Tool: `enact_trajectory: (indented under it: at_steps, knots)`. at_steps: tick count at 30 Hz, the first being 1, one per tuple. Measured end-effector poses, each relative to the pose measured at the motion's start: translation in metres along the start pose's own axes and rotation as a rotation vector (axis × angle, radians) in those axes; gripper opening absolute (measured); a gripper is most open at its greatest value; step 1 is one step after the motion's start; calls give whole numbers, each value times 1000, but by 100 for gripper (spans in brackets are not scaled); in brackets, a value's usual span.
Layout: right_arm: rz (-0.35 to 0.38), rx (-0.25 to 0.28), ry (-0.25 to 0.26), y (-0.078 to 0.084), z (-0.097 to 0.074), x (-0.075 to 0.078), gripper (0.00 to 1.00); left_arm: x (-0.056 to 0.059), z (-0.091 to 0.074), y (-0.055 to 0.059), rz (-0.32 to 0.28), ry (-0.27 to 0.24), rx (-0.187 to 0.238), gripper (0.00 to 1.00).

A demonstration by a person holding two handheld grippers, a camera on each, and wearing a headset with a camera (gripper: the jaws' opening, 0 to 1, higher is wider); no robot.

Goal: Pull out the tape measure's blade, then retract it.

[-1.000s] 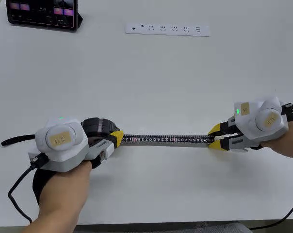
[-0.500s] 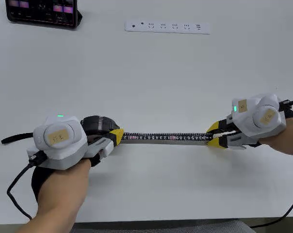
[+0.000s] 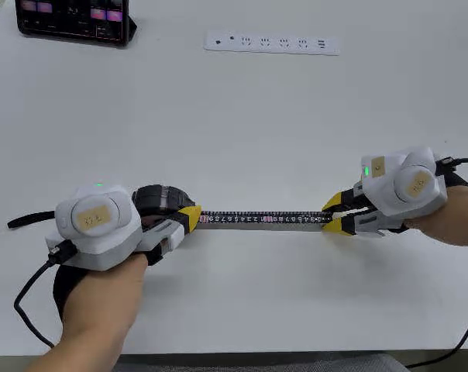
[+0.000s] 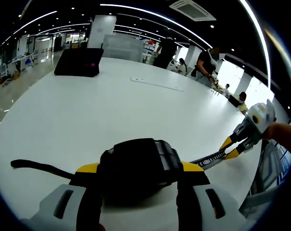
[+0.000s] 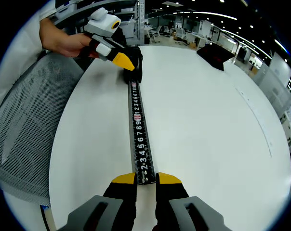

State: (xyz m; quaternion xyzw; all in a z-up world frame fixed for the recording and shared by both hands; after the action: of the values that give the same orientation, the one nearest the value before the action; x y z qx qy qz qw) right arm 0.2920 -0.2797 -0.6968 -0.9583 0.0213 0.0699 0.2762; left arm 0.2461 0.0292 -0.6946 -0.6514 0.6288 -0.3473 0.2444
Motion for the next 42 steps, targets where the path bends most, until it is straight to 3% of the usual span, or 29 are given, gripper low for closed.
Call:
enact_trajectory:
  at_steps: [42]
  knots:
    - [-14,56,-34,-36,29,11,11,-3,2,2,-28,22,-2,59]
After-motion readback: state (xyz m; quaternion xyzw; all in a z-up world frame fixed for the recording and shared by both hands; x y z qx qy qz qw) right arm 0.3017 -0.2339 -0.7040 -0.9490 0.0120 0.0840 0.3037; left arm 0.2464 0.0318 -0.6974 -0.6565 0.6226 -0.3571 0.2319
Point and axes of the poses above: the centre of the closed fingertips' face, and the gripper's own axes: z roughly forward along the fingers, x roughly to its right, y roughly out of its underside, the point moved 9 cm from there along -z, roughly backward along the fingers, and after that the axes turned 10 degrees about -y, right-handed, at the moved point
